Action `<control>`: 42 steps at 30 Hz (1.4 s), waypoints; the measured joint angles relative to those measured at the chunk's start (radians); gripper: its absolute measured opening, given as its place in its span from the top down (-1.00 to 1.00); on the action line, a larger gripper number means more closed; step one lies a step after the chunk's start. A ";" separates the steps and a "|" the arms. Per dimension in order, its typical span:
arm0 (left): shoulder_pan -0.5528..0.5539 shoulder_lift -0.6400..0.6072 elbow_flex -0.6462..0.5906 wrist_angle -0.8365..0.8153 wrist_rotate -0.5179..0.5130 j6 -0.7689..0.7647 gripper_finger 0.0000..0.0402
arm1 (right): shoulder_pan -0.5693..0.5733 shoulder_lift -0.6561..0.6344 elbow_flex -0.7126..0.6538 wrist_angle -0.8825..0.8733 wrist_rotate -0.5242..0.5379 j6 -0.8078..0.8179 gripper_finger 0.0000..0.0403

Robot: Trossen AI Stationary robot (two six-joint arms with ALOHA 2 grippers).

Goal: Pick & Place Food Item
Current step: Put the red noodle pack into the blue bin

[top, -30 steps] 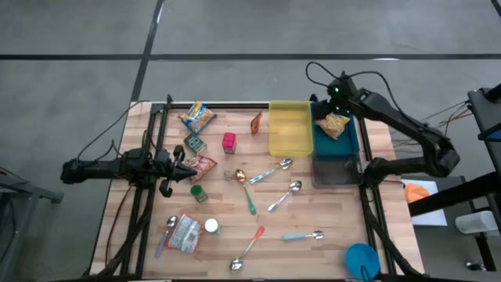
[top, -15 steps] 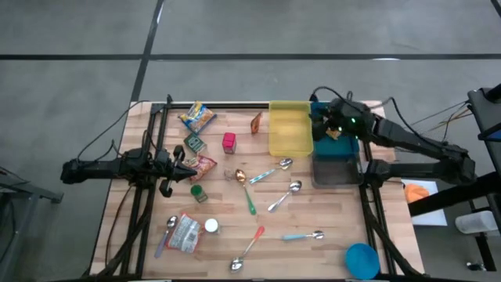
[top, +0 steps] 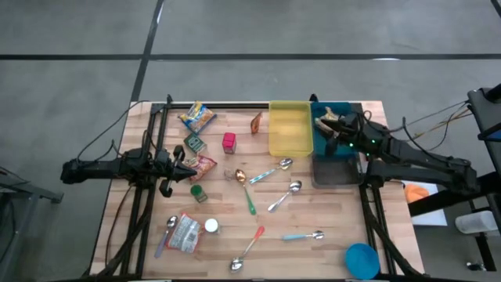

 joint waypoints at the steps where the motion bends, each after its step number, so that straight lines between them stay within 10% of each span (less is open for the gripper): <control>1: 0.000 0.000 0.000 0.000 0.000 0.000 1.00 | 0.003 -0.015 -0.010 0.000 -0.023 -0.001 0.09; 42: 0.000 0.000 0.000 0.000 0.000 0.000 1.00 | 0.009 -0.125 -0.023 -0.003 -0.083 -0.023 0.09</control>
